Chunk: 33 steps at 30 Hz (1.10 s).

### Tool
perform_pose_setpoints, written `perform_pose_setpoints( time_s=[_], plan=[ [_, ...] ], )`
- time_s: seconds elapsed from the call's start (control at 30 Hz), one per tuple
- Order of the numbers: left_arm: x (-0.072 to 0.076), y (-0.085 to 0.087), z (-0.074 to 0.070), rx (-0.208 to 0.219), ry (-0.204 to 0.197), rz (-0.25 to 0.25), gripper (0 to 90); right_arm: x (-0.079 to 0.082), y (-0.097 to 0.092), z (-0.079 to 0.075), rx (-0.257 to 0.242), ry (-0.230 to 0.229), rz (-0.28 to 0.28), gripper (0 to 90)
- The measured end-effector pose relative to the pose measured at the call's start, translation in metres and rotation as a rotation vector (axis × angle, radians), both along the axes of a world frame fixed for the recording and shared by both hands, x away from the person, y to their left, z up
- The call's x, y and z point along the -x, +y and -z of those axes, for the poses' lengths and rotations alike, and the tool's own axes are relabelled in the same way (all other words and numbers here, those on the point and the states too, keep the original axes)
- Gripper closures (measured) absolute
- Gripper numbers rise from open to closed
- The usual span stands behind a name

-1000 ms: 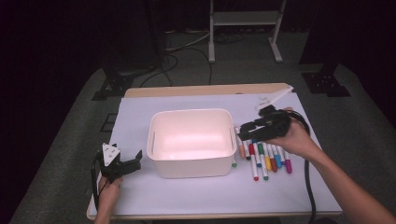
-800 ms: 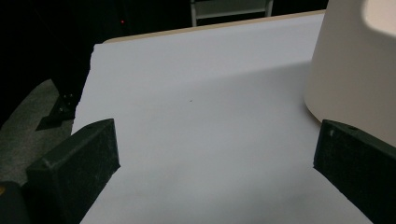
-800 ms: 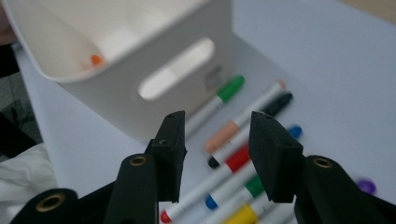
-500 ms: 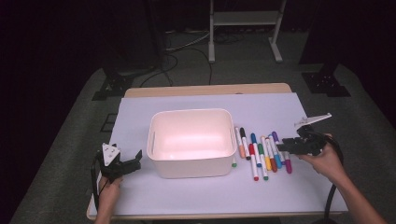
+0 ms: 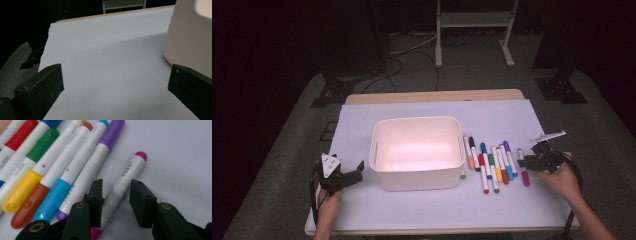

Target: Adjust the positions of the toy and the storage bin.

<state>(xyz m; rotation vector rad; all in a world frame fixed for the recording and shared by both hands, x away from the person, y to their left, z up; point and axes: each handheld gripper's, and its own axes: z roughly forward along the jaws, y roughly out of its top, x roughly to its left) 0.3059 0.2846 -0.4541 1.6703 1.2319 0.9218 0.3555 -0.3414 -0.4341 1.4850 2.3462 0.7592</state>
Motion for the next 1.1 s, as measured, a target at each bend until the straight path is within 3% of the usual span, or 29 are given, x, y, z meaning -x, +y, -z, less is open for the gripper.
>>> perform_pose_setpoints(
  time_s=[0.17,0.27,0.53,0.77,1.1],
  plan=[
    [0.000,0.000,0.000,-0.002,0.001,0.000,0.0,0.009,-0.007,0.004,0.046,-0.024,0.031,69.5],
    [0.000,0.000,0.000,-0.003,0.002,0.000,0.0,0.012,-0.011,0.004,0.040,-0.026,0.042,74.8],
    [0.000,0.000,0.000,-0.004,0.003,-0.002,0.0,0.013,-0.012,-0.004,0.003,-0.001,0.010,75.7],
    [0.000,0.000,0.000,-0.003,0.004,-0.002,0.0,0.018,0.005,-0.045,-0.071,-0.059,-0.071,75.7],
    [0.000,0.000,0.000,0.001,0.002,0.000,0.0,0.020,0.058,-0.117,-0.168,-0.137,-0.262,75.7]
  ],
)
